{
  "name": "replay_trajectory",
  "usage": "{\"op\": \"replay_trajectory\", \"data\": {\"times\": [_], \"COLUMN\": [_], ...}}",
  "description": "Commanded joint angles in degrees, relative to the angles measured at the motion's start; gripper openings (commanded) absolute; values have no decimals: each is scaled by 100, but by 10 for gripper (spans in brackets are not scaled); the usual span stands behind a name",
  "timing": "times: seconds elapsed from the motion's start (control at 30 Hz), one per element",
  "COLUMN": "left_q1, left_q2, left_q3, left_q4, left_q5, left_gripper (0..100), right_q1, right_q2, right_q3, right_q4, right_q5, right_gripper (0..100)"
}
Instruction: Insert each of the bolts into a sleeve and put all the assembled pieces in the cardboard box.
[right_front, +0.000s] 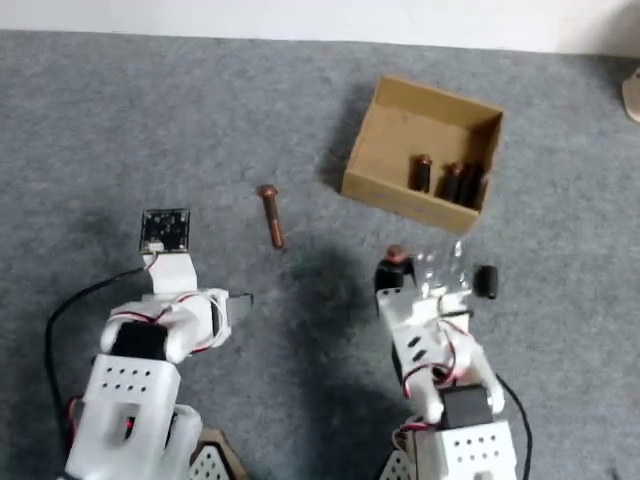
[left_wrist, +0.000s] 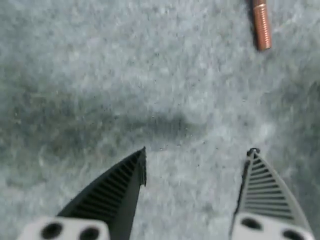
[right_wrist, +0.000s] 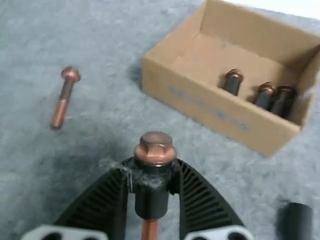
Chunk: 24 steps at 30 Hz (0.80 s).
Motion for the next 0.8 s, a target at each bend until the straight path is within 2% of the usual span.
{"op": "replay_trajectory", "data": {"times": [0.0, 0.2, 0.43, 0.77], "left_q1": [-57, -57, -48, -48], "left_q2": [-22, -22, -22, -13], "left_q3": [4, 22, 92, 180], "left_q4": [-193, -193, -220, -440], "left_q5": [-88, -273, -290, -299], "left_gripper": [295, 295, 294, 294], "right_q1": [330, 620, 840, 910], "right_q2": [1464, 3969, 5859, 8242], "right_q3": [-1059, -2651, -4760, -7705], "right_q4": [-505, -892, -848, -127], "right_q5": [-53, -211, -369, -378], "right_gripper": [5, 5, 5, 5]}}
